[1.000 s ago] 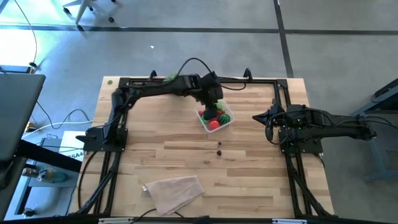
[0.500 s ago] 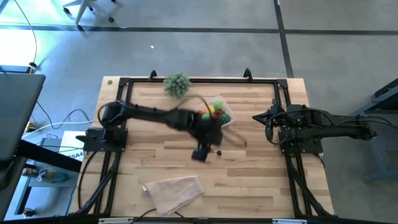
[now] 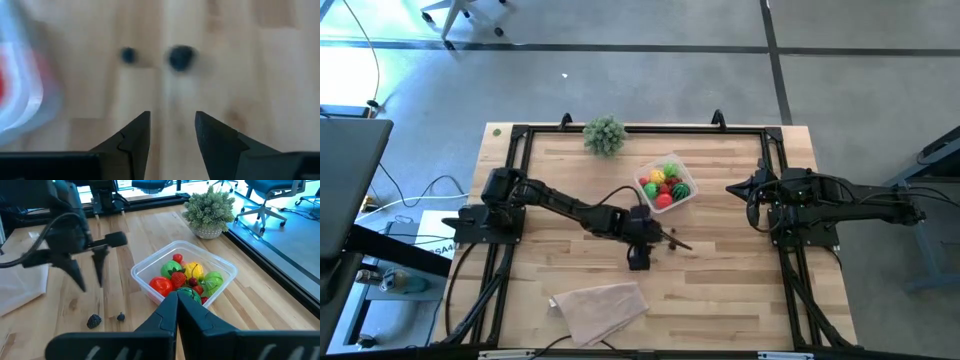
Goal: Pick and placing Produce into tupperware
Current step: Put the blackberry into the transparent bin
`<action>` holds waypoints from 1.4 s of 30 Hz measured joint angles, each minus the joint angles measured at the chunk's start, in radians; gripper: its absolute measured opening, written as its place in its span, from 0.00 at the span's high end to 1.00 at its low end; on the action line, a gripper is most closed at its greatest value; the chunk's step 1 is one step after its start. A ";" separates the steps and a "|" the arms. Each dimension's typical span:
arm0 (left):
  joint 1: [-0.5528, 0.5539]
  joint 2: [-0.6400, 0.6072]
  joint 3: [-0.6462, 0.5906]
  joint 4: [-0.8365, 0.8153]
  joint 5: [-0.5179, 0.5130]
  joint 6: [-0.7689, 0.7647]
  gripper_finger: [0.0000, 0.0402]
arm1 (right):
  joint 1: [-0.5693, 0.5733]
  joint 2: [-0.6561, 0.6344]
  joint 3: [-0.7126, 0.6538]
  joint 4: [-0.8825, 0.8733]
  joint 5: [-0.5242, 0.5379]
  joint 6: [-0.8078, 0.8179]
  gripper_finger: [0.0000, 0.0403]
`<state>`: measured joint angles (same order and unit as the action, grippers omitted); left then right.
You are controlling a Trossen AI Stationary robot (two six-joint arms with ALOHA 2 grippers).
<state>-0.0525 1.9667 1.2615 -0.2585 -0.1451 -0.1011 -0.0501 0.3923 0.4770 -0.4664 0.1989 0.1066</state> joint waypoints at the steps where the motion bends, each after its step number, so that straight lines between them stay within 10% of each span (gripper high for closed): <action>1: 0.000 0.000 -0.011 0.019 -0.031 -0.008 0.65 | 0.000 0.000 0.000 0.000 0.000 0.000 1.00; 17: 0.000 0.086 -0.086 0.382 0.074 0.044 0.60 | 0.000 0.000 0.000 0.000 0.000 0.000 1.00; 42: 0.001 0.114 -0.043 0.474 0.057 0.225 0.39 | 0.000 0.000 0.000 0.000 0.000 0.000 1.00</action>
<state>-0.0517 2.0809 1.2190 0.2153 -0.0879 0.1234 -0.0498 0.3926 0.4770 -0.4660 0.1989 0.1064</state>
